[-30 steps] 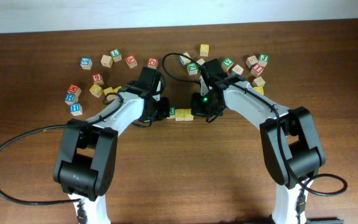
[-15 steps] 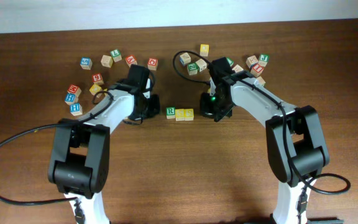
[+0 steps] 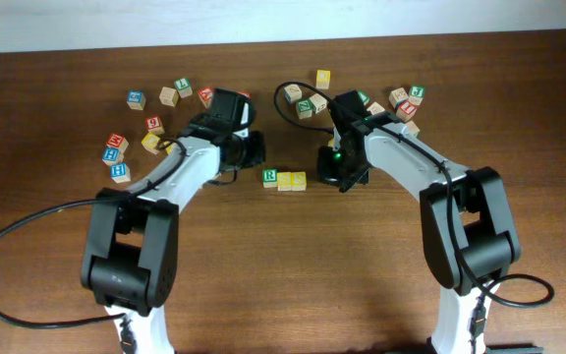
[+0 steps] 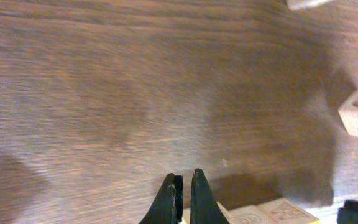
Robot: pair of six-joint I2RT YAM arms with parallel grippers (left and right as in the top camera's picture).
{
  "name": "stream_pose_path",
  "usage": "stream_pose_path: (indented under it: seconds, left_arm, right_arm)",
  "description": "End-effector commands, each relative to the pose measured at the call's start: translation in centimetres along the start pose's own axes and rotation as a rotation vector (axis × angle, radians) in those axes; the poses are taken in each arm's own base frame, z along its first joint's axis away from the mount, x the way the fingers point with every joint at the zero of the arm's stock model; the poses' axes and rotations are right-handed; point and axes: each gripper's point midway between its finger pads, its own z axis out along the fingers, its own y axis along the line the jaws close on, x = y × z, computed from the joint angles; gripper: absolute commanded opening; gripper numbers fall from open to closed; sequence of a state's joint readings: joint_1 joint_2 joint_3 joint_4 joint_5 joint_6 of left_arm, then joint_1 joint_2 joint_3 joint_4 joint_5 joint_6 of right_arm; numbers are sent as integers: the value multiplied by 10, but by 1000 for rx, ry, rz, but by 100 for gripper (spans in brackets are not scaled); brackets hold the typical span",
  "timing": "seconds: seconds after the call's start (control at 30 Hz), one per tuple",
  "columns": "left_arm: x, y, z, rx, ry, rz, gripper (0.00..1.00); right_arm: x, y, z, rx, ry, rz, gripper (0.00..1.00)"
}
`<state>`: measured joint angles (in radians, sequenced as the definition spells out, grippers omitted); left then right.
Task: Spell out RSS
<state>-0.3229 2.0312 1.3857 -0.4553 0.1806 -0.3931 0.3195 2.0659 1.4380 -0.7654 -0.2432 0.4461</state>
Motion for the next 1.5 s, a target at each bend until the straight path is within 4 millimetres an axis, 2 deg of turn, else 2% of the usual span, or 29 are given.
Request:
stream_pose_path:
  seconds: [0.0,0.13,0.53,0.8,1.47]
  left_arm:
    - [4,-8,7,21,18,-3,0]
    - [11,-17,8,63,46,2,0]
    - [29,-11,15,37,115,-9,0]
    - [27,-16,16,48,105,3,0]
    - [33,-15,15,43,127,14,0]
  right_arm:
    - [-7,1,-2,11,-20,-2,4]
    - [-7,2,-2,10,-23,-3,4]
    - [-7,2,-2,10,-23,-3,4]
    - [-7,2,-2,10,-23,-3,4]
    - [-7,2,-2,10,-24,-3,4]
